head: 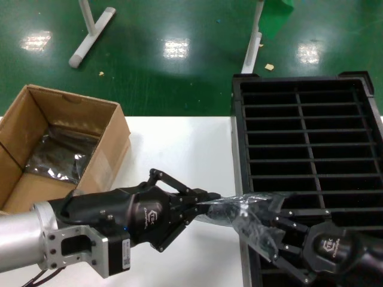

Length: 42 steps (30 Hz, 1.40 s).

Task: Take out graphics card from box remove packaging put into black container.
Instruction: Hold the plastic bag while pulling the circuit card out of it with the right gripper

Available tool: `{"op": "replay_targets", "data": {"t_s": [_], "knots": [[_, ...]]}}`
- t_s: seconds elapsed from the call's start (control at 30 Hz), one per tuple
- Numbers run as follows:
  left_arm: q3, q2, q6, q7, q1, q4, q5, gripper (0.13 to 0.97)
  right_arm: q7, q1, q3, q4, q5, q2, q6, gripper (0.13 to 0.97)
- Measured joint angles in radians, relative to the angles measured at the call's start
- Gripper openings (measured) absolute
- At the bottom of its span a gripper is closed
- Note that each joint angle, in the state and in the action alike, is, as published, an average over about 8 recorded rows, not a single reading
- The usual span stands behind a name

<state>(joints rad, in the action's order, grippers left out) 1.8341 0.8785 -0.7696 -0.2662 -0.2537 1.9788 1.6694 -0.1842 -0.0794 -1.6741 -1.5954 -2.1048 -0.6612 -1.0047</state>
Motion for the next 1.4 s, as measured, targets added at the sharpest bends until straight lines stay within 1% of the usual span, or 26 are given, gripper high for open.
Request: {"op": "replay_targets", "data": {"t_s": [0.17, 0.43, 0.73, 0.87, 1.13, 1.17, 1.4], "knots": [[0.001, -0.002, 0.001, 0.006, -0.002, 0.002, 0.000, 0.142, 0.001, 0.001, 0.001, 0.000, -0.003, -0.003, -0.006, 0.230], [-0.009, 0.010, 0.008, 0.025, 0.026, 0.026, 0.008, 0.142, 0.004, -0.010, -0.001, 0.007, -0.003, -0.002, -0.008, 0.375], [-0.022, 0.017, 0.008, 0.024, 0.048, 0.034, 0.028, 0.142, 0.017, -0.030, -0.012, 0.015, -0.001, -0.002, -0.015, 0.392], [-0.020, 0.014, 0.008, 0.025, 0.049, 0.035, 0.030, 0.142, 0.020, -0.036, -0.015, 0.018, -0.001, -0.002, -0.018, 0.392], [-0.004, 0.000, 0.004, 0.032, 0.032, 0.026, 0.022, 0.142, 0.022, -0.039, -0.016, 0.023, -0.002, 0.000, -0.021, 0.300], [-0.002, -0.002, 0.003, 0.034, 0.028, 0.025, 0.020, 0.142, 0.021, -0.039, -0.016, 0.024, -0.003, 0.000, -0.022, 0.300], [0.007, -0.008, 0.001, 0.043, 0.009, 0.018, 0.008, 0.142, 0.018, -0.035, -0.008, 0.025, -0.007, 0.000, -0.021, 0.211]]}}
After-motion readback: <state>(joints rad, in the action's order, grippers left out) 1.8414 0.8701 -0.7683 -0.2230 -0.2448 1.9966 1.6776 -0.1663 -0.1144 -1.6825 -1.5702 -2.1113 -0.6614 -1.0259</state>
